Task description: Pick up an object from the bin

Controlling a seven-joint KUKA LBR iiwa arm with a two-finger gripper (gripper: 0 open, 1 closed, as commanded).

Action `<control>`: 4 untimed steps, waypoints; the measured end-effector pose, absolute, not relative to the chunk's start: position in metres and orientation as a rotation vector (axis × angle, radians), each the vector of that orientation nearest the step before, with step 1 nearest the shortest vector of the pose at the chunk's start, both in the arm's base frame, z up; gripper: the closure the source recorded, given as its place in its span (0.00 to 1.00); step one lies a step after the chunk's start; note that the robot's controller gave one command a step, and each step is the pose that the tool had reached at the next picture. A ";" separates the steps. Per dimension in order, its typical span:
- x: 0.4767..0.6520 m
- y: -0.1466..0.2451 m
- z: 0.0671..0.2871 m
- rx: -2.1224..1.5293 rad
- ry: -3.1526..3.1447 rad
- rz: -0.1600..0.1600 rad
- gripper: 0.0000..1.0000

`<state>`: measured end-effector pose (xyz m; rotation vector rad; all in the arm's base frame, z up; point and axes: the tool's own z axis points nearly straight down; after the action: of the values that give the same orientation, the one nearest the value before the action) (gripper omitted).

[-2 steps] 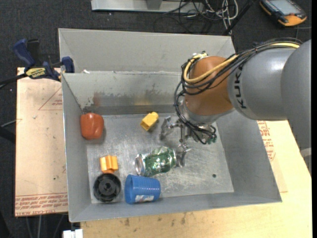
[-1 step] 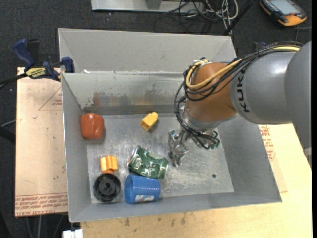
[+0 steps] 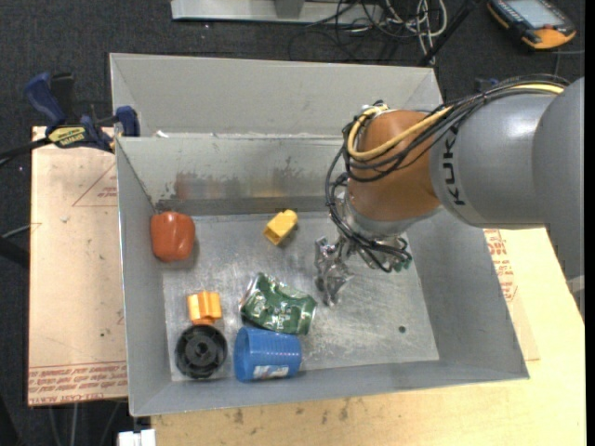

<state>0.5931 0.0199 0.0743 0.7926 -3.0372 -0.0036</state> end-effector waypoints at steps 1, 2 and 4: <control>0.578 0.025 0.099 0.805 -3.035 -0.002 1.00; 0.574 0.026 0.108 0.805 -3.036 -0.003 1.00; 0.544 0.059 0.124 0.622 -3.081 -0.002 0.00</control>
Offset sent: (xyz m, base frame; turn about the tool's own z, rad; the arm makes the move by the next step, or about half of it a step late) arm 0.0004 0.0113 0.0025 0.0085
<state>0.5441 0.0592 0.1243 0.6216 -3.0807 -0.0021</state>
